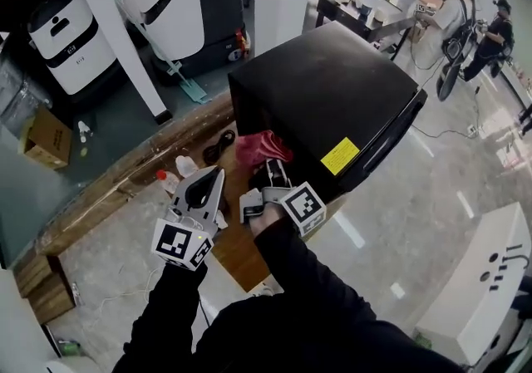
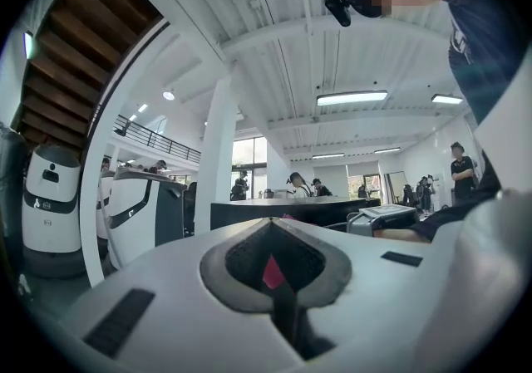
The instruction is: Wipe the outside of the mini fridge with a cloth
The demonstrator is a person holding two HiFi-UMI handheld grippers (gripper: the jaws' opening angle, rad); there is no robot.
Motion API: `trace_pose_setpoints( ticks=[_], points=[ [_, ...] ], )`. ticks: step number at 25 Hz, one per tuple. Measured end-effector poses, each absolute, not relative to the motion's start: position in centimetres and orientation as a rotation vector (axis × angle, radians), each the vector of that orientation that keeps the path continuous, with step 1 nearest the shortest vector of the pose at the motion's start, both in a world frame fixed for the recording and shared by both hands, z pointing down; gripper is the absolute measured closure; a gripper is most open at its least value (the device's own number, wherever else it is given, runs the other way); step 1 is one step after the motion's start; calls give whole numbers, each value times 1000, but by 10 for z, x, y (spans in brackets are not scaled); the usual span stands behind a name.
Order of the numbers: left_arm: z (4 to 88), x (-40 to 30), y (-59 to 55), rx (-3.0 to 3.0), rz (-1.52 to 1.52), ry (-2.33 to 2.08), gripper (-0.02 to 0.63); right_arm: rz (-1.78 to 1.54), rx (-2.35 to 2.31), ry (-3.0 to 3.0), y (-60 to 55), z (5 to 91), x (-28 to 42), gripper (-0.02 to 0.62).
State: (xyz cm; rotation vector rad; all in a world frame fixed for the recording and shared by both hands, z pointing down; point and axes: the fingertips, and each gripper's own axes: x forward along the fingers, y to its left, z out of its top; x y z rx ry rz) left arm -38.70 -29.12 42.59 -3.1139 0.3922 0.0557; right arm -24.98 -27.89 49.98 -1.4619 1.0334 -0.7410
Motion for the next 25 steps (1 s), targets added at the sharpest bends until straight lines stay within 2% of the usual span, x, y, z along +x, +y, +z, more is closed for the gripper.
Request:
trace_pose_setpoints(
  ticks=[6,13,25],
  points=[
    [442,-373,-296,-3136,-7,324,601,-714,-1441,997,-287,515,-245,523],
    [472,-356,-299,-3161,-64,288,601,-781,-1495,959,-291,571,-241,523],
    [582,-325,-289,-3190,-279,284,601,-952,-1623,849,-292,695,-237,522]
  ],
)
